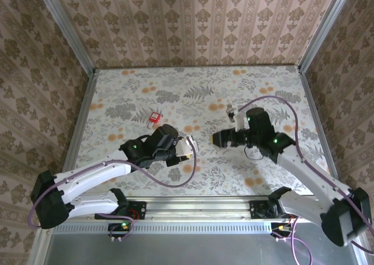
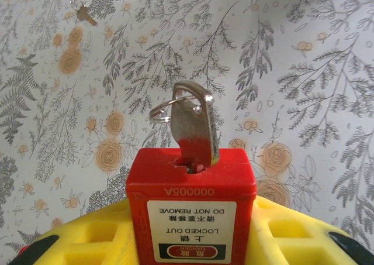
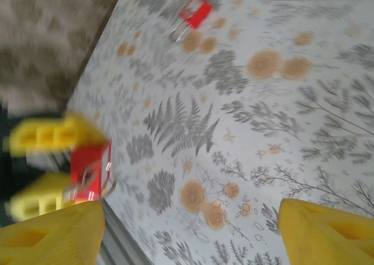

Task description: Unlock with the key

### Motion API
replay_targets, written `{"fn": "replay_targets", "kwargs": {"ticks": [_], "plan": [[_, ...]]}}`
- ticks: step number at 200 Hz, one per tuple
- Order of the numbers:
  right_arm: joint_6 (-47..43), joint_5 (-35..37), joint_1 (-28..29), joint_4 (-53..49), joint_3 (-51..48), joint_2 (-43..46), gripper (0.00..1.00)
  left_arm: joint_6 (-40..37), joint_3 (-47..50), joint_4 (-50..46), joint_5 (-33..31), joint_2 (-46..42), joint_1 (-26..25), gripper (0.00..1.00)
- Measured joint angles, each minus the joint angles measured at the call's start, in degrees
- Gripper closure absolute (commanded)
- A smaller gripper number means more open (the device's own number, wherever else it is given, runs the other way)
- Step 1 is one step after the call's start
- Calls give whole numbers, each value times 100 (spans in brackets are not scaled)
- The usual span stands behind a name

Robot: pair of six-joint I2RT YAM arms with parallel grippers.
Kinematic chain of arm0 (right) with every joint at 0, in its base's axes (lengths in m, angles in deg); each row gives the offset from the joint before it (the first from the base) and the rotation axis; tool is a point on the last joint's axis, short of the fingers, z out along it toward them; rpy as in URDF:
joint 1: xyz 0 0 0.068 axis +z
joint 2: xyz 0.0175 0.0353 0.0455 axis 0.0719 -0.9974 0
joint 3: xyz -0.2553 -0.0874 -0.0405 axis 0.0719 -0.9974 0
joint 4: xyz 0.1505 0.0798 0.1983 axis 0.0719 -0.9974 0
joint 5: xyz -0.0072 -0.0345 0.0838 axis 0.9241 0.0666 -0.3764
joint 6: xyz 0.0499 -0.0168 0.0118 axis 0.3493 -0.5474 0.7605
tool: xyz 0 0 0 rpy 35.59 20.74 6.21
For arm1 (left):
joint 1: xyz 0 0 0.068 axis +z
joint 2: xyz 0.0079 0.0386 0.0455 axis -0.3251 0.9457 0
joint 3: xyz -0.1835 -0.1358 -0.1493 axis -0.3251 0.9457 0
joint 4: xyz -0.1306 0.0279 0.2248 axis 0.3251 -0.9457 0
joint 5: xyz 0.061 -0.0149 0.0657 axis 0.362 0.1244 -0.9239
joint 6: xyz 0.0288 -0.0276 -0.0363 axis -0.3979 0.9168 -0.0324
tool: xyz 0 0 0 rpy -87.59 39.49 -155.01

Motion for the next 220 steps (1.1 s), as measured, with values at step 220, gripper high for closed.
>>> {"fn": "replay_targets", "kwargs": {"ticks": [220], "plan": [[-4336, -514, 1473, 2671, -1150, -103, 36, -63, -105, -579, 708, -66, -33, 100]]}}
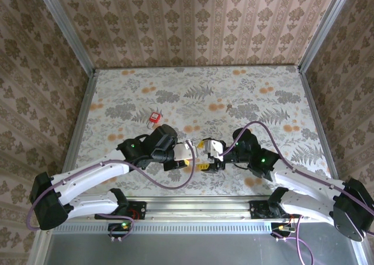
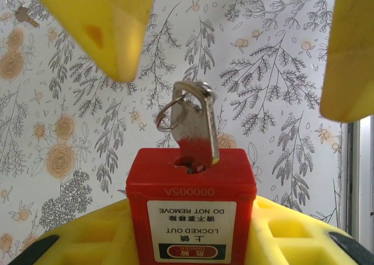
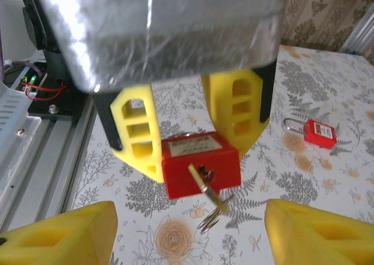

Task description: Unlock with the key

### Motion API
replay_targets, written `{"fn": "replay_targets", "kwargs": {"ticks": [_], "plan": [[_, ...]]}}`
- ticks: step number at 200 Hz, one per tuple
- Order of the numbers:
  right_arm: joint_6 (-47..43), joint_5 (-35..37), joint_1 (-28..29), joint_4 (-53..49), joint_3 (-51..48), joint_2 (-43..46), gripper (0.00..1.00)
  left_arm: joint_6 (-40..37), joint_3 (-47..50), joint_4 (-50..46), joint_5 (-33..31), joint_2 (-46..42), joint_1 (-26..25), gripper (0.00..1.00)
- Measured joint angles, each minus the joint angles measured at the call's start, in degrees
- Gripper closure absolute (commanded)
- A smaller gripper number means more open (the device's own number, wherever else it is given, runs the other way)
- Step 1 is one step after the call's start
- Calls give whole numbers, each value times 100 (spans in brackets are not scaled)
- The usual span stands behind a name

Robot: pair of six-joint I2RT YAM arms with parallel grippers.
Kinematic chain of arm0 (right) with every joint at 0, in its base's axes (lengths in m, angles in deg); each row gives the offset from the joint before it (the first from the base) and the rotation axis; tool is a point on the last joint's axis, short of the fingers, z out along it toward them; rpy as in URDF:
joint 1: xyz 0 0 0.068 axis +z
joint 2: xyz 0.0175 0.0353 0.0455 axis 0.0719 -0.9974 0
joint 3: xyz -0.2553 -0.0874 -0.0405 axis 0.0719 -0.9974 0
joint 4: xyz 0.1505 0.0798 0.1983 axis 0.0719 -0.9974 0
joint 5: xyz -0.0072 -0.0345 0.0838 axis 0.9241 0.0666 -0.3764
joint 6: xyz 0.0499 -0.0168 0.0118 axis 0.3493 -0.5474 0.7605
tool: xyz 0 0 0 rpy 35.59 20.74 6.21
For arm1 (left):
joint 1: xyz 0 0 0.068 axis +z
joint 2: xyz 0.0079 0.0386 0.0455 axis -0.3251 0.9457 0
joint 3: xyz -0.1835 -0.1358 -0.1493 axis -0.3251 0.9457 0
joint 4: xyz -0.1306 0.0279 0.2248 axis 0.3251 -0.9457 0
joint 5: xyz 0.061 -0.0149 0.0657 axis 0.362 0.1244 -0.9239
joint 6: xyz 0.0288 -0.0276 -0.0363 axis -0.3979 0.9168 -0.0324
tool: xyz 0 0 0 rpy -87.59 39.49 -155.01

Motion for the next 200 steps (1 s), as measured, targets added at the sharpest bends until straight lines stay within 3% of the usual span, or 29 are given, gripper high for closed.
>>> {"fn": "replay_targets", "kwargs": {"ticks": [66, 130, 200], "plan": [[232, -225, 2, 232, 131, -164, 64, -2, 0, 2, -39, 2, -72, 100], [354, -323, 4, 291, 131, -208, 70, -2, 0, 2, -85, 2, -72, 100], [538, -330, 2, 332, 133, -345, 91, -9, 17, -92, -133, 2, -125, 100]]}}
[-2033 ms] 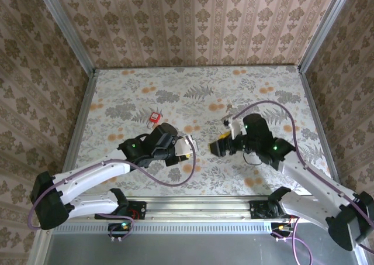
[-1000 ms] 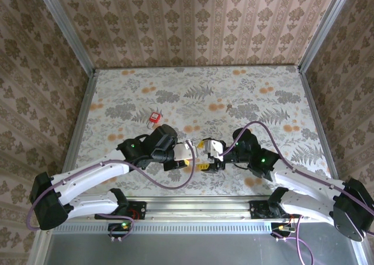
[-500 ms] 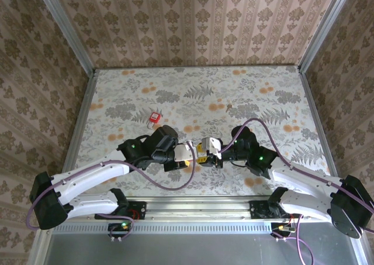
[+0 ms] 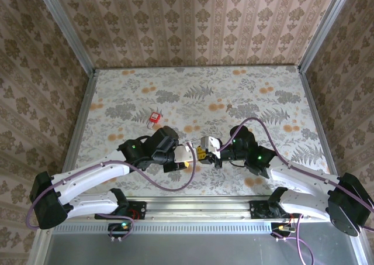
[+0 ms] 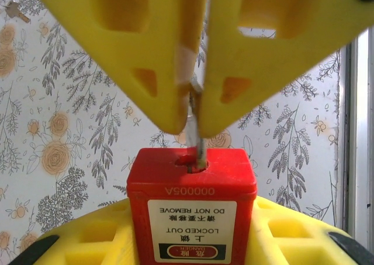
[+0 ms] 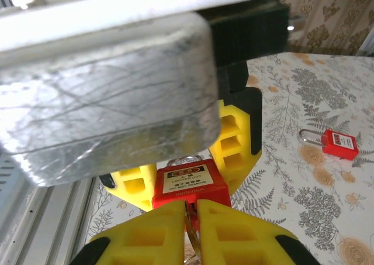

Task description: Unlock with the key

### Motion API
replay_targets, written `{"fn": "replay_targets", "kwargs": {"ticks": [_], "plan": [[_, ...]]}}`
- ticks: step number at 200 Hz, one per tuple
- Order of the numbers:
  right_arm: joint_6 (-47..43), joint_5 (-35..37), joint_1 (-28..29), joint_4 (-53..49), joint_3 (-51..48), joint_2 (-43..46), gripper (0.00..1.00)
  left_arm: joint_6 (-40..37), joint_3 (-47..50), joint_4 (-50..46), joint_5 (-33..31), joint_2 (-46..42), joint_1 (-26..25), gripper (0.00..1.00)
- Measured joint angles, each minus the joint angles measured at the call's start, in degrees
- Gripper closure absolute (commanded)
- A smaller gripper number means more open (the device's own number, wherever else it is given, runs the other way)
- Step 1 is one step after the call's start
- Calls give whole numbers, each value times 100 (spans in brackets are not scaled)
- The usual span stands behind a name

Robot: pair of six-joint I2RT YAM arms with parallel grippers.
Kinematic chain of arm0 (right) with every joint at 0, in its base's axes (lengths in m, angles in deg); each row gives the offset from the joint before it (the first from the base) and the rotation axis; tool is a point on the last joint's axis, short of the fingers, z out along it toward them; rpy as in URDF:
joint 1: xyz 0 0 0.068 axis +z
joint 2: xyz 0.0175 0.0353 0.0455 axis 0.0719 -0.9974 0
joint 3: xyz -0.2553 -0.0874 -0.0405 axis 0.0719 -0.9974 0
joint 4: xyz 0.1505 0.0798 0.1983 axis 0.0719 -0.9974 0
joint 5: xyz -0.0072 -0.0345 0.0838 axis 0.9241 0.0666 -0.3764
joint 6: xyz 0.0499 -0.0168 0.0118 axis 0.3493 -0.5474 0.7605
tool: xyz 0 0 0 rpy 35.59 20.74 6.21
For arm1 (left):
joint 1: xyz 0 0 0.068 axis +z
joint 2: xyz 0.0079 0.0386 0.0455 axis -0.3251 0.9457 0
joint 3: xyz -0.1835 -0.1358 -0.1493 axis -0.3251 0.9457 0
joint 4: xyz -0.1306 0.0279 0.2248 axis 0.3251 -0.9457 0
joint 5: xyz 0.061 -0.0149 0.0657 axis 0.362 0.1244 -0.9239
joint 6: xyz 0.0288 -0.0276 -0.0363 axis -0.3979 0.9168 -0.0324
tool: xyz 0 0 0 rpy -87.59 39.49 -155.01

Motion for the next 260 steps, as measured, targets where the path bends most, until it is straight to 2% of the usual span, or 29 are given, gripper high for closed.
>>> {"fn": "replay_targets", "kwargs": {"ticks": [39, 49, 64, 88, 100, 135, 160, 186, 218, 260], "plan": [[275, -9, 0, 22, 2, -63, 92, -4, 96, 61, -155, -46, -68, 100], [374, -7, 0, 50, 2, -83, 90, -13, 116, 90, -225, -63, -96, 100], [579, -7, 0, 87, 2, -98, 80, -17, 138, 129, -332, -85, -133, 100], [916, 24, 2, 131, -2, -96, 52, -15, 146, 275, -498, -109, -173, 100], [1198, 111, -2, 144, -35, -35, 41, -15, 146, 356, -566, -129, -173, 100], [2245, 439, -195, 221, -321, 542, 25, -15, 157, 466, -693, -164, -236, 100], [3110, 623, -439, 221, -505, 944, 22, -15, 160, 479, -706, -164, -240, 100], [3279, 455, -531, 343, -800, 1189, 19, -17, 160, 470, -651, -160, -240, 100], [2726, 356, -531, 538, -1340, 1495, 17, -37, 155, 337, -538, -116, -240, 100], [1639, 356, -334, 662, -1314, 1165, 16, -98, 59, 129, -398, 72, -240, 100]]}}
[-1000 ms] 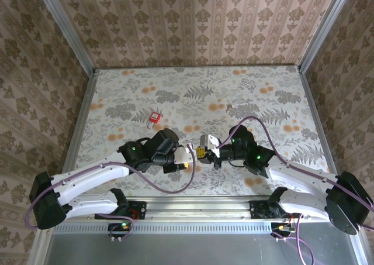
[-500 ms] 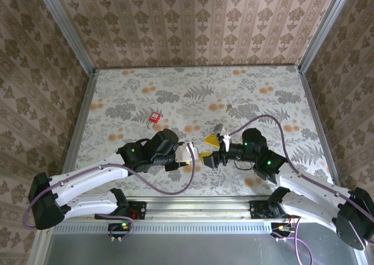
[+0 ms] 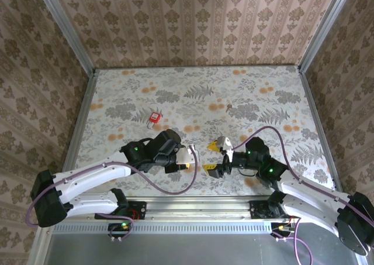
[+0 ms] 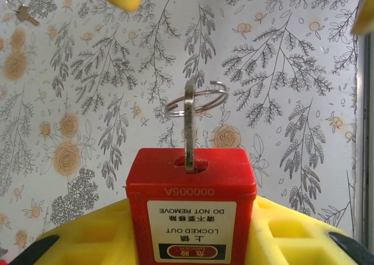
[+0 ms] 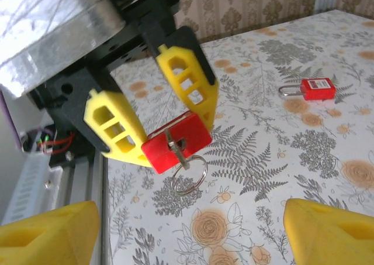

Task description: Unlock with the key

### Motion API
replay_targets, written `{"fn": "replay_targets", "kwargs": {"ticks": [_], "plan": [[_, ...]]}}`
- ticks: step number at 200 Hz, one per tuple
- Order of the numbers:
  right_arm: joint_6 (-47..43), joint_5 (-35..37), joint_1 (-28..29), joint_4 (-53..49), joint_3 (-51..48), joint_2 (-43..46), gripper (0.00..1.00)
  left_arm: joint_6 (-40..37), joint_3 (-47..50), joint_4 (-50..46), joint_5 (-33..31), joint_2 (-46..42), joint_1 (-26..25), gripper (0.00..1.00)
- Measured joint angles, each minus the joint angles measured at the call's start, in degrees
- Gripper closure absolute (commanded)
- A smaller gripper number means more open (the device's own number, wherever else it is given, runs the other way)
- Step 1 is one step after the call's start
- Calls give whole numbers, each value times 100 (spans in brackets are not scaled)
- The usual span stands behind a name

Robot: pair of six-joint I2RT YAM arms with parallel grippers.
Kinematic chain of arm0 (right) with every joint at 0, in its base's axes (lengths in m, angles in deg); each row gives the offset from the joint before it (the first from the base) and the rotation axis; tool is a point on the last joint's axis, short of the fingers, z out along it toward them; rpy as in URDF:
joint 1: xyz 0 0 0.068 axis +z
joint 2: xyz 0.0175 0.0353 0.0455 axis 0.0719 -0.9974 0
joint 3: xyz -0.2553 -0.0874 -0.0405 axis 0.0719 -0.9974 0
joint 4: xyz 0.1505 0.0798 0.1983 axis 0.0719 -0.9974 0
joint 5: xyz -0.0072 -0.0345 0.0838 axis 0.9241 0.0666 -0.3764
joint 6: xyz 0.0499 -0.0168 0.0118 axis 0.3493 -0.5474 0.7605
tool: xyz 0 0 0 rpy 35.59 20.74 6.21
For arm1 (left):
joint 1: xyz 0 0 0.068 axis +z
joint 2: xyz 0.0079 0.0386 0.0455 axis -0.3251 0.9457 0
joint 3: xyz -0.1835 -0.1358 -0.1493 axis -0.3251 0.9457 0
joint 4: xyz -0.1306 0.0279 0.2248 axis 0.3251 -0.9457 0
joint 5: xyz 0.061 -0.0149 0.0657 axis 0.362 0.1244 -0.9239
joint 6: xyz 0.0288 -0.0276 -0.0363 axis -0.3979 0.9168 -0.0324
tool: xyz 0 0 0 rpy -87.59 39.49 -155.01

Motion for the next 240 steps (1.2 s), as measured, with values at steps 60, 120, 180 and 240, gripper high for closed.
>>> {"fn": "replay_targets", "kwargs": {"ticks": [60, 120, 180, 240], "plan": [[-1276, -83, 232, -175, 671, -645, 17, -46, -149, -151, 168, 103, 0, 100], [-1958, -256, 573, -721, 1152, -1161, 18, -55, -234, -275, 262, 199, 0, 100], [-2118, -256, 592, -863, 1226, -1384, 20, -72, -260, -295, 358, 232, 0, 100], [-2153, -262, 597, -866, 1298, -1438, 35, -70, -260, -317, 407, 286, 0, 100]]}}
